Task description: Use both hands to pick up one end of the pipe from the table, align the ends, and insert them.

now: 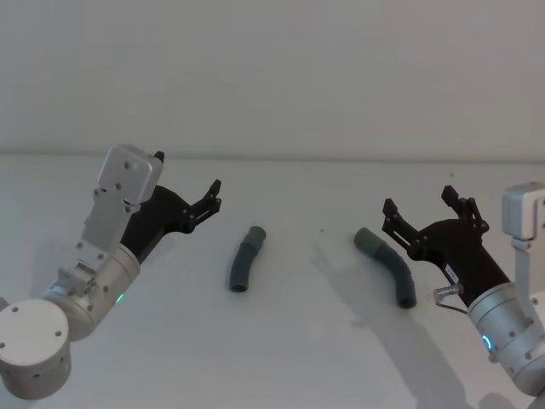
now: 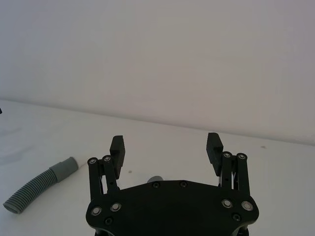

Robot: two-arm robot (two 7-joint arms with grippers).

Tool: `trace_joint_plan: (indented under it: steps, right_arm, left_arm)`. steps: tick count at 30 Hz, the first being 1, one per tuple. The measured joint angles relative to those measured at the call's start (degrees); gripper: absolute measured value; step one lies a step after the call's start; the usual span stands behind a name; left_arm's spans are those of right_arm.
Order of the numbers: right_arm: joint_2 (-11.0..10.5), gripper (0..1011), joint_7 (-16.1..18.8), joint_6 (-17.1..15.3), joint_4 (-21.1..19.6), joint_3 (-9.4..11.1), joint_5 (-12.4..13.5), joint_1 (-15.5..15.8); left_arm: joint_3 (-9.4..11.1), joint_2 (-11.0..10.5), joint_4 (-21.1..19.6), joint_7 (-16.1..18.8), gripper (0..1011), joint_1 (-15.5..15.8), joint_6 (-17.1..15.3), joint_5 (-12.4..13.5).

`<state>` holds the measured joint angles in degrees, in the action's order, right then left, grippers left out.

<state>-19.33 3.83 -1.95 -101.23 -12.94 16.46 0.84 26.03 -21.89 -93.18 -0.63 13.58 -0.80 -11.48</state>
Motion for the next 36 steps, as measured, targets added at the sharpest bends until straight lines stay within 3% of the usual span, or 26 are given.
trace_joint_plan:
  steps: [36]
  right_arm:
    - [0.00,1003,0.00,0.00,0.00,0.00,0.00,0.00]
  left_arm:
    - [0.00,0.00,0.00,0.00,1001,0.00,0.00,0.00]
